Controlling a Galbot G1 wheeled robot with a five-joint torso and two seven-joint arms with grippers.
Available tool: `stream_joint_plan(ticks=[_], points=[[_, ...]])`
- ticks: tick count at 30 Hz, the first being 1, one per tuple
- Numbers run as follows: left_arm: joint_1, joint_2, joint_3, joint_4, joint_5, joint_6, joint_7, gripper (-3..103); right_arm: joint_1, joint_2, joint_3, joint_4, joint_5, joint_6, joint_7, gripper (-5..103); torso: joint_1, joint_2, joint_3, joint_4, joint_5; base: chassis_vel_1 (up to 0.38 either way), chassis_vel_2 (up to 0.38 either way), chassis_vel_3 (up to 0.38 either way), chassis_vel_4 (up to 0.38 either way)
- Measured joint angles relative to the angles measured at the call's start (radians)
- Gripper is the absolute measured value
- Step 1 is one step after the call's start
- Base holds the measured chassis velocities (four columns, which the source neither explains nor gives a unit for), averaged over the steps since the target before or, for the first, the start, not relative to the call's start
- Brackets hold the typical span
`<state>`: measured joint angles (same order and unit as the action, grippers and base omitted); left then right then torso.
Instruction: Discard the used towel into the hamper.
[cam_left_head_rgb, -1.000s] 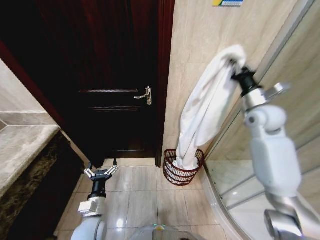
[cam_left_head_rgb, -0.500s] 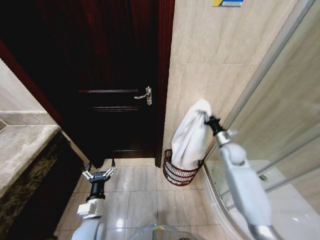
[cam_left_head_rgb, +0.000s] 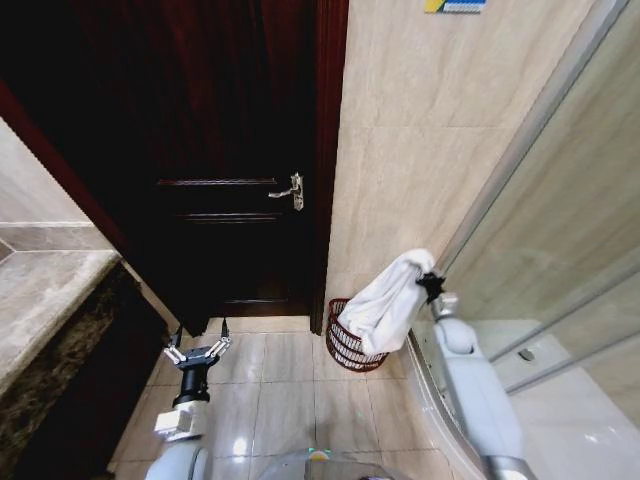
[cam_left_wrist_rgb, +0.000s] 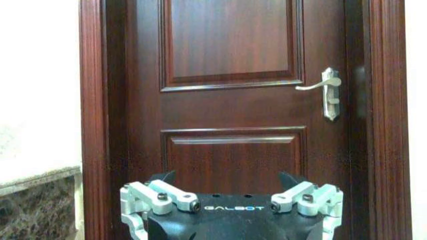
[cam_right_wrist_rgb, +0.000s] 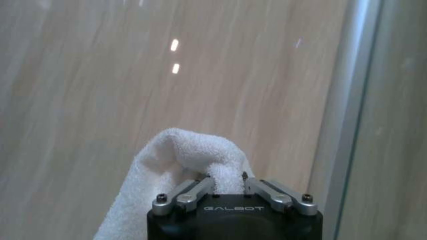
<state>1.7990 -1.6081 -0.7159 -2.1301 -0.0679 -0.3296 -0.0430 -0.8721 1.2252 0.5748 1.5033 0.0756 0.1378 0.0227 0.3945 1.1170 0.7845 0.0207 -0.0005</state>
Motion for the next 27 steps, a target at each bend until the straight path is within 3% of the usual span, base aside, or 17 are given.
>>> stream_joint_plan(ticks=[9, 18, 20, 22, 24, 25, 27], points=[[0.008, 0.0, -0.004, 0.007, -0.004, -0.017, 0.0, 100, -0.01, 0.003, -0.052, 0.172, 0.079, -0.028, 0.024, 7, 0.0, 0.0, 0.0, 0.0, 0.0008, 0.0, 0.0, 0.0, 0.0], [0.013, 0.0, -0.01, 0.007, -0.007, -0.023, -0.002, 100, -0.069, 0.086, -0.093, 0.075, 0.088, 0.025, -0.076, 7, 0.0, 0.0, 0.0, 0.0, 0.0006, 0.0, 0.0, 0.0, 0.0], [0.013, 0.0, -0.009, 0.007, -0.007, -0.023, -0.002, 100, -0.076, 0.105, -0.094, 0.037, 0.151, 0.034, -0.099, 7, 0.0, 0.0, 0.0, 0.0001, 0.0007, 0.0, 0.0, 0.0, 0.0], [0.013, 0.0, -0.009, 0.007, -0.007, -0.024, -0.002, 100, -0.076, 0.105, -0.094, 0.036, 0.155, 0.034, -0.101, 7, 0.0, 0.0, 0.0, 0.0001, 0.0007, 0.0, 0.0, 0.0, 0.0], [0.01, 0.0, -0.007, 0.008, -0.007, -0.023, -0.002, 100, -0.089, 0.107, -0.097, 0.039, 0.266, 0.008, -0.127, 7, 0.0, 0.0, 0.0, 0.0, 0.0002, 0.0, 0.0, 0.0, 0.0], [0.01, 0.0, -0.007, 0.008, -0.007, -0.023, -0.002, 100, -0.089, 0.107, -0.097, 0.039, 0.266, 0.008, -0.127, 7, 0.0, 0.0, 0.0, 0.0, 0.0002, 0.0, 0.0, 0.0, 0.0], [0.006, 0.0, -0.004, 0.011, -0.005, -0.023, -0.002, 100, -0.096, 0.105, -0.112, 0.083, 0.397, -0.039, -0.16, 7, 0.0, 0.0, 0.0, -0.0003, 0.0001, 0.0, 0.0, 0.0, 0.0]])
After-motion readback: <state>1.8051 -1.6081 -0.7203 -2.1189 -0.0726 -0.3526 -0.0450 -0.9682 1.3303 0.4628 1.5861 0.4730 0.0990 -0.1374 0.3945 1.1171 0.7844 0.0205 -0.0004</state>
